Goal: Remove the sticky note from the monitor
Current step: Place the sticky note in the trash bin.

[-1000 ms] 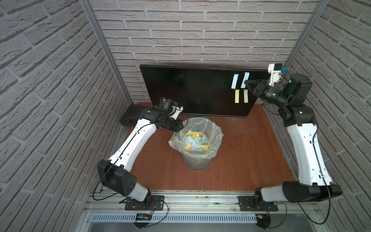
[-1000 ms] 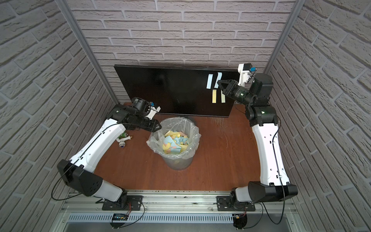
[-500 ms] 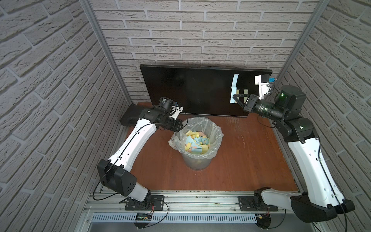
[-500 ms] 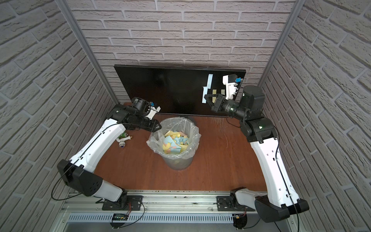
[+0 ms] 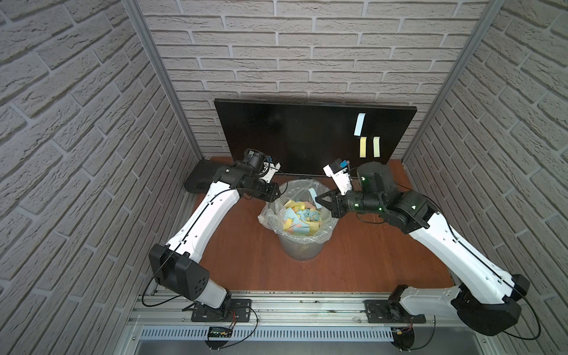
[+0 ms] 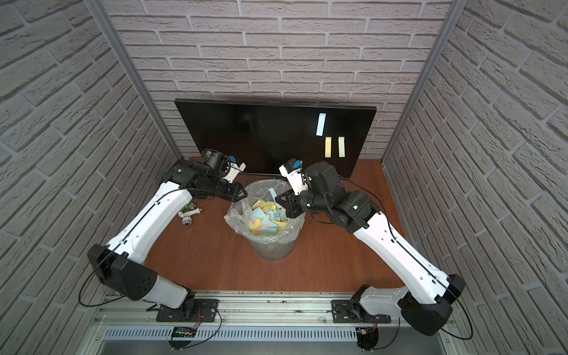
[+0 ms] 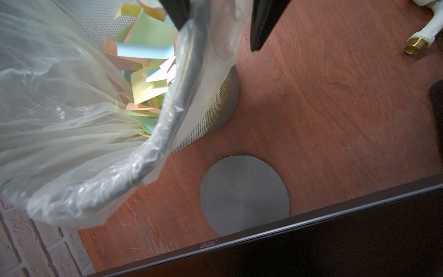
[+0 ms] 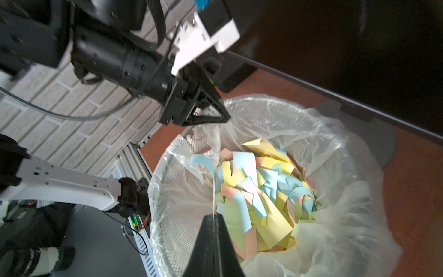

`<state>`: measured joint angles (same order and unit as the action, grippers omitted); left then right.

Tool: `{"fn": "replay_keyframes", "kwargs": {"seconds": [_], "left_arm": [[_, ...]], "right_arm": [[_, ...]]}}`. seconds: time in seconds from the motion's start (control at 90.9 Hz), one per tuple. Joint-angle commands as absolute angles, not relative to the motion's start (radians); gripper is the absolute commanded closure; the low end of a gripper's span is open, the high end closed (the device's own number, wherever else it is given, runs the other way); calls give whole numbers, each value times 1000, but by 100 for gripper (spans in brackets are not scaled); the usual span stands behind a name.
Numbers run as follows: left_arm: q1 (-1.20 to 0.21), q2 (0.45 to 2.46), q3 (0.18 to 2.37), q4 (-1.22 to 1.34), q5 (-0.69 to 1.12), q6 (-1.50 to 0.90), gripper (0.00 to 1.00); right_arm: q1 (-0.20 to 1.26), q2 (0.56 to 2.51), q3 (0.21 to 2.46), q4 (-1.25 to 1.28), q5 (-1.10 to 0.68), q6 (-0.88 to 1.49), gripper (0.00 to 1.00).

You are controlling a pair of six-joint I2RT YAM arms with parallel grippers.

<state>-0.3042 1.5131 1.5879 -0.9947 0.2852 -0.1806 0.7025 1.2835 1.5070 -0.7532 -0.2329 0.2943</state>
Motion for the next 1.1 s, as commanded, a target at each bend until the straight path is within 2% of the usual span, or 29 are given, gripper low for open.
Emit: {"fn": "replay_keyframes", "kwargs": {"seconds": [0.0,0.374,0.682,0.957,1.089], "left_arm": [[-289,1504,1602,-997,279,-175,62],[-287,1500,1600,-995,282,-175,62],[-287,1503,1607,-995,287,-176,62],[-288,1499,1604,-996,285,-176,63],[-287,1502,1606,-996,285,-177,63]], "right_arm": [[749,1315,1483,-763,-139,235,97],[821,1438,1455,-723,-65,266,95],[821,1450,1514,-756,-20,259,71],[811,1411,1602,-774,-5,269,70],[749,1369,1662,-779,-92,292,69]]}}
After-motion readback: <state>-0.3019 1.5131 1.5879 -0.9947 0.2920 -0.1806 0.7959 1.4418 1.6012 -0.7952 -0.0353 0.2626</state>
